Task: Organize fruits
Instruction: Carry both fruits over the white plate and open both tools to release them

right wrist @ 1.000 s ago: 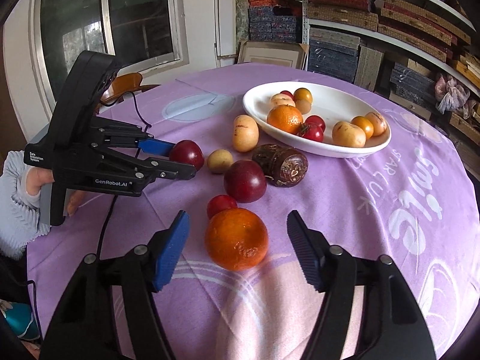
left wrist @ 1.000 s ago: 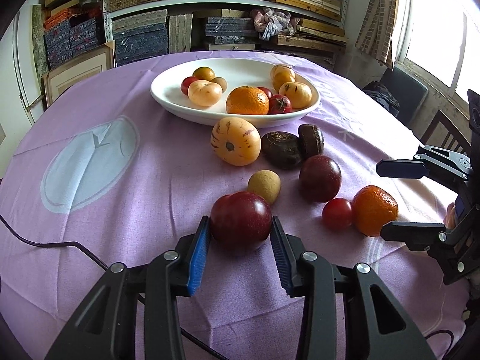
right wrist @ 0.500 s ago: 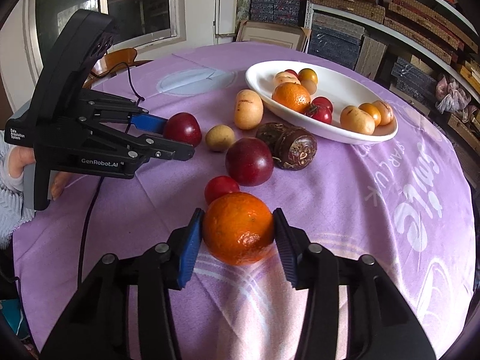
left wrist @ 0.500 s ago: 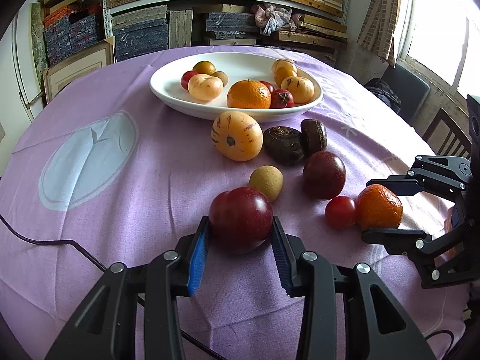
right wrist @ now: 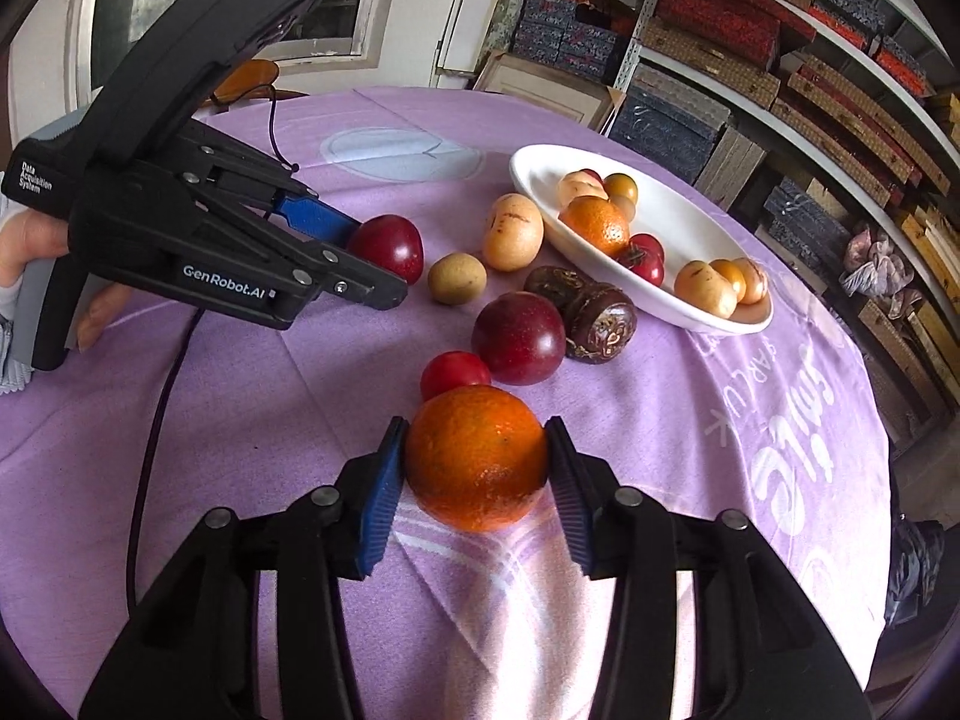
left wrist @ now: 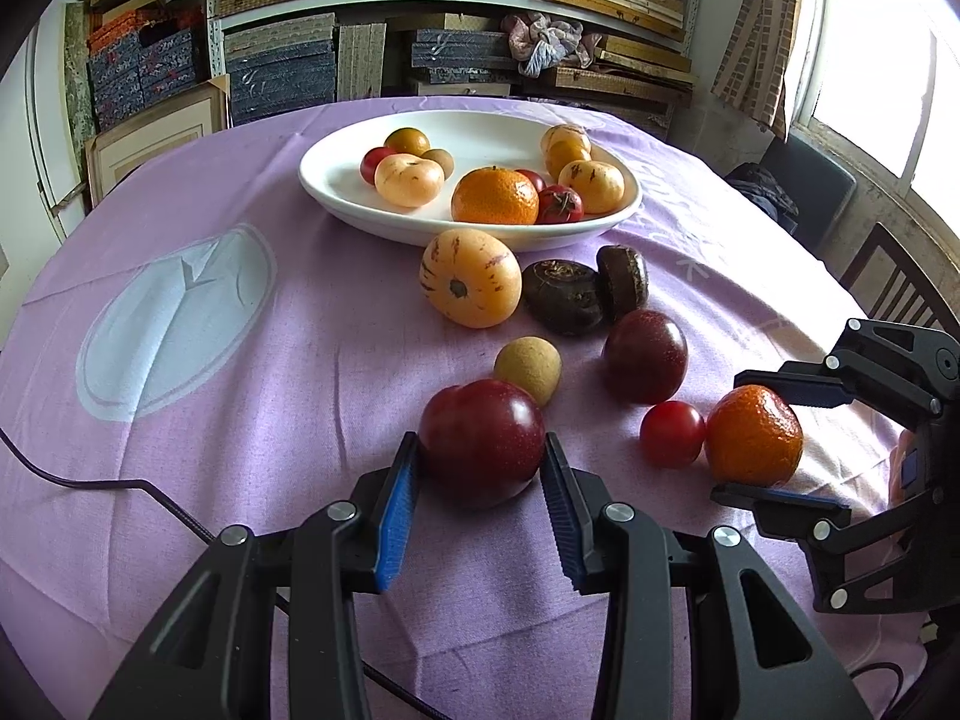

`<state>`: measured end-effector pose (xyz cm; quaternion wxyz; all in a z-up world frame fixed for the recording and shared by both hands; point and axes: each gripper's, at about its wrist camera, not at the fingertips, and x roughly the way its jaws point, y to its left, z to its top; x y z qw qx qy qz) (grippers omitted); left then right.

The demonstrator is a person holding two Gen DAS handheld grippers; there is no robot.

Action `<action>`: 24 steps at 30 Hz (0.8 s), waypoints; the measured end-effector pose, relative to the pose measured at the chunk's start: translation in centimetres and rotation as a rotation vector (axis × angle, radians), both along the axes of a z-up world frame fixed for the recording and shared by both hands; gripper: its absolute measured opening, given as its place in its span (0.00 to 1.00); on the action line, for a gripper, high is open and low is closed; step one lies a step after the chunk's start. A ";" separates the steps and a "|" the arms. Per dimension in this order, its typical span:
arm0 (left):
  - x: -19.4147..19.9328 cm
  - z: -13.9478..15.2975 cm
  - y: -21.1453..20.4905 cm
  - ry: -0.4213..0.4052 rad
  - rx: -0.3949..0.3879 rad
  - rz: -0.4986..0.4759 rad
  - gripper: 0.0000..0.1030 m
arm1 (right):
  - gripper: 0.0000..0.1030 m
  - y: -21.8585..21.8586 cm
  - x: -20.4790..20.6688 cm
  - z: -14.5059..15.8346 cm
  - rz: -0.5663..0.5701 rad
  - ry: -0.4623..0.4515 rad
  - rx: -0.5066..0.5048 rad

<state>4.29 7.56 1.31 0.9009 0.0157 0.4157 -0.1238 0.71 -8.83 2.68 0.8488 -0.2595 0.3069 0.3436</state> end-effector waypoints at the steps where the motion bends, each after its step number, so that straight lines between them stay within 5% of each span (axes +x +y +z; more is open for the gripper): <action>1: -0.1 0.1 -0.1 -0.009 0.000 -0.001 0.39 | 0.44 -0.1 0.0 0.0 -0.005 -0.008 0.001; 14: -1.2 2.7 -1.6 -0.119 0.011 0.001 0.39 | 0.44 -2.6 0.4 2.0 -0.088 -0.059 0.126; 24: 3.3 7.4 -2.2 -0.181 -0.004 0.005 0.39 | 0.43 -5.6 4.4 8.1 -0.171 -0.036 0.329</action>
